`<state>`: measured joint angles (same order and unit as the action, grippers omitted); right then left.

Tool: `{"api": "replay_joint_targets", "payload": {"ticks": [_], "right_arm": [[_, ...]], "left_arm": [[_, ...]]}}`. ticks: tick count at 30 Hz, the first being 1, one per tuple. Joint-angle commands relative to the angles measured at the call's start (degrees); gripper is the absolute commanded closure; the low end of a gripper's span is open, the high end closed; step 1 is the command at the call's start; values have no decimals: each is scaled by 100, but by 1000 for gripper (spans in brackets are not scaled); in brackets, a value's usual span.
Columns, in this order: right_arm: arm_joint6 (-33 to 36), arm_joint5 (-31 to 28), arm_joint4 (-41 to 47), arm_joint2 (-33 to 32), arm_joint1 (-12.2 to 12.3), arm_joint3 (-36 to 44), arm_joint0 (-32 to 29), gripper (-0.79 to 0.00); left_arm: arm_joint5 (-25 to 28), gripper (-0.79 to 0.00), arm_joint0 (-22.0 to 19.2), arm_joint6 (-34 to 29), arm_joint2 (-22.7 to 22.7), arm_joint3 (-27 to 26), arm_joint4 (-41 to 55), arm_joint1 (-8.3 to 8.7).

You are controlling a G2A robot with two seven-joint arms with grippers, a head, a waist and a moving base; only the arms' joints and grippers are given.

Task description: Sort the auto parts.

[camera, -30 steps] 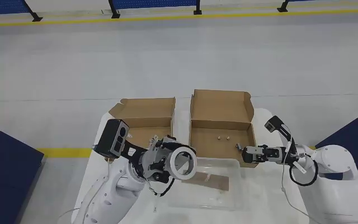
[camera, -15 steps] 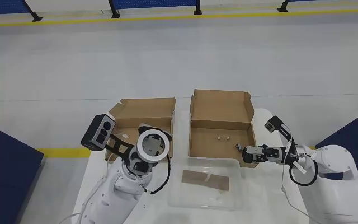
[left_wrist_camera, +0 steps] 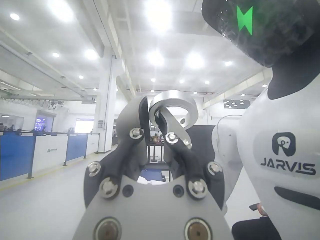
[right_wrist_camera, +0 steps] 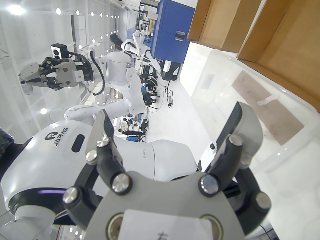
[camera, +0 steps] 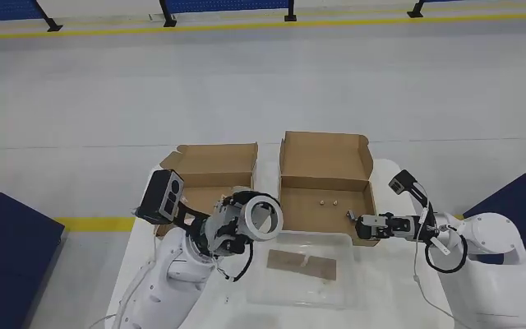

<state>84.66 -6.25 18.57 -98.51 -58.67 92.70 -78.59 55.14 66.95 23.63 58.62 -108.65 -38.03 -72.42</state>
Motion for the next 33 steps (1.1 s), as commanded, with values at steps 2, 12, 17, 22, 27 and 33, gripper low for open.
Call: {"api": "replay_joint_targets", "payload": {"ticks": [2, 12, 17, 22, 27, 33], "right_arm": [[0, 0, 0, 0, 0, 0, 0, -785], [0, 0, 0, 0, 0, 0, 0, -785], [0, 0, 0, 0, 0, 0, 0, -785], [0, 0, 0, 0, 0, 0, 0, -785], [0, 0, 0, 0, 0, 0, 0, -785], [0, 0, 0, 0, 0, 0, 0, -785]], "left_arm": [[68, 0, 9, 61, -36, -12, 162, -27], [286, 0, -31, 299, -86, 24, 478, -141], [216, 0, -47, 28, -28, 72, 255, -164], [151, 0, -28, -269, 2, 21, 71, -173], [189, 0, -7, -120, -51, 23, 272, -223], [270, 0, -4, 113, -72, 71, 597, -288]]}}
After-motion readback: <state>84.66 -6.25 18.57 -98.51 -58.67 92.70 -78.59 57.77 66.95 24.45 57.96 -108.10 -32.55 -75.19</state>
